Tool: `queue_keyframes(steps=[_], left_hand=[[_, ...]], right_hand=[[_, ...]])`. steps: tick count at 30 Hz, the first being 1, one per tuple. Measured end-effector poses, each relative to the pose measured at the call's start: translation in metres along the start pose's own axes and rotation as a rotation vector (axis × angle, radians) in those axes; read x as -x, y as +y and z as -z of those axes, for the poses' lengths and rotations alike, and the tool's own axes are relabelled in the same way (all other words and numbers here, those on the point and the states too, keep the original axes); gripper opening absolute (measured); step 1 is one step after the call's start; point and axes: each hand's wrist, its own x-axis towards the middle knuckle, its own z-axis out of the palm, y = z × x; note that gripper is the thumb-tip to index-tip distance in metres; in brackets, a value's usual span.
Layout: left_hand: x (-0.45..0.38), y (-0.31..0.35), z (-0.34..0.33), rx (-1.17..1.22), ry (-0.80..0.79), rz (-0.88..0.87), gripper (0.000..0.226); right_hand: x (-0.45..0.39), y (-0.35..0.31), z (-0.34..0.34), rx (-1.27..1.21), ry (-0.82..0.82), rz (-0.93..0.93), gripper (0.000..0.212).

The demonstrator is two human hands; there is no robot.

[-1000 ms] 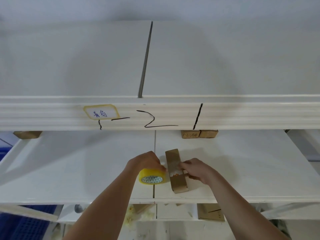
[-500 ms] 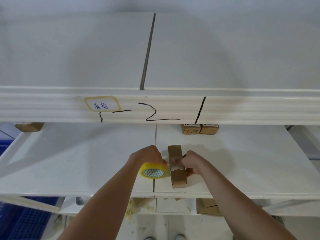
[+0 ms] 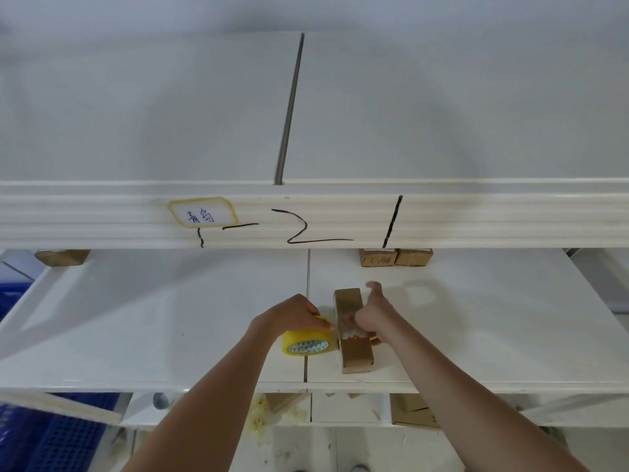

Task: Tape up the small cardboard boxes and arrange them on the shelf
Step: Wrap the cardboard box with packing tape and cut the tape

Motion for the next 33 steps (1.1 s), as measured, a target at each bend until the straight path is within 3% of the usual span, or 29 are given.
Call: queue_keyframes(steps=[2,7,12,16,20,28,33], left_hand=[[-0.001,0.004,-0.002,-0.014,0.007,-0.006,0.055],[-0.002,0.011,-0.004,-0.028,0.030,0.005,0.048],[0.000,0.010,-0.004,-0.038,0.034,0.008,0.047],[0.000,0.013,-0.002,-0.081,0.017,0.003,0.050],[0.004,0.014,0.003,-0.104,-0.004,-0.006,0.051],[0.015,-0.006,0.024,0.003,-0.087,-0.031,0.046],[0.018,-0.002,0.027,-0.054,-0.070,-0.050,0.048]], right_hand=[[0.005,-0.002,-0.008,0.076,0.076,0.148,0.093],[0.014,0.003,-0.028,0.253,0.231,0.327,0.061],[0.016,-0.004,-0.028,0.178,0.097,0.305,0.066],[0.016,-0.004,-0.019,0.279,0.015,0.289,0.073],[0.017,-0.010,-0.019,0.280,0.017,0.251,0.071],[0.017,-0.006,-0.024,0.222,0.067,0.260,0.049],[0.020,-0.005,-0.025,0.258,0.071,0.254,0.069]])
